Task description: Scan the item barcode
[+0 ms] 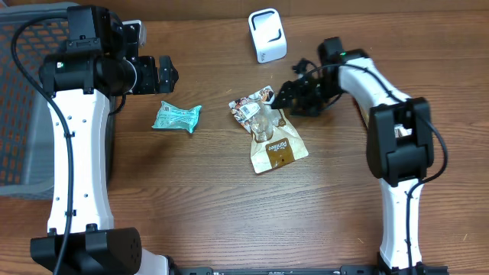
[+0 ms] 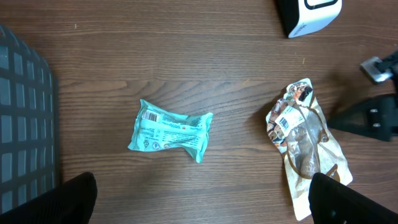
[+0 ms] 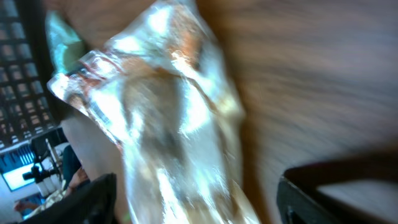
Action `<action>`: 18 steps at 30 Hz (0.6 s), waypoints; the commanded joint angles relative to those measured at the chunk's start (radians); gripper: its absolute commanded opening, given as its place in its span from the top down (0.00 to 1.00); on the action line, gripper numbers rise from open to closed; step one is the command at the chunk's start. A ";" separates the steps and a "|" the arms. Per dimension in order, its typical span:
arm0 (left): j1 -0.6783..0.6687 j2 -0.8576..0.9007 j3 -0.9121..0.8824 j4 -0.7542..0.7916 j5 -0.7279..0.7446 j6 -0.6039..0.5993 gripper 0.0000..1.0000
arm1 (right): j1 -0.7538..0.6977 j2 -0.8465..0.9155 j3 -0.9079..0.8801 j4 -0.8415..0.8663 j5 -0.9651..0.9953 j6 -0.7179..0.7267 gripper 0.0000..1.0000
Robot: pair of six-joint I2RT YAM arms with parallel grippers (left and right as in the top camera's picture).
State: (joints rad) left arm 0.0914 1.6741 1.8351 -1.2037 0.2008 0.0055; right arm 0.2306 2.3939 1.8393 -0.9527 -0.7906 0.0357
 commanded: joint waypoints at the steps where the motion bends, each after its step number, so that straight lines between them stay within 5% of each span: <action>1: -0.008 -0.001 0.015 0.004 -0.002 -0.006 0.00 | 0.111 0.090 -0.069 0.098 0.056 0.068 0.23; 5: -0.008 -0.001 0.015 0.004 -0.002 -0.006 0.00 | 0.230 0.165 -0.072 0.234 0.087 0.219 0.44; 7: -0.008 -0.001 0.015 0.003 -0.002 -0.006 0.01 | 0.267 0.192 -0.072 0.270 0.101 0.280 0.74; 9: -0.008 -0.001 0.015 0.003 -0.002 -0.006 0.00 | 0.285 0.201 -0.072 0.302 0.100 0.313 0.93; 18: -0.008 -0.001 0.015 0.003 -0.002 -0.006 0.00 | 0.250 0.190 -0.038 0.324 0.092 0.336 0.96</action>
State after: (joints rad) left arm 0.0914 1.6741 1.8351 -1.2041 0.2008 0.0059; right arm 0.5301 2.4989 1.8202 -0.6029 -0.8806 0.3412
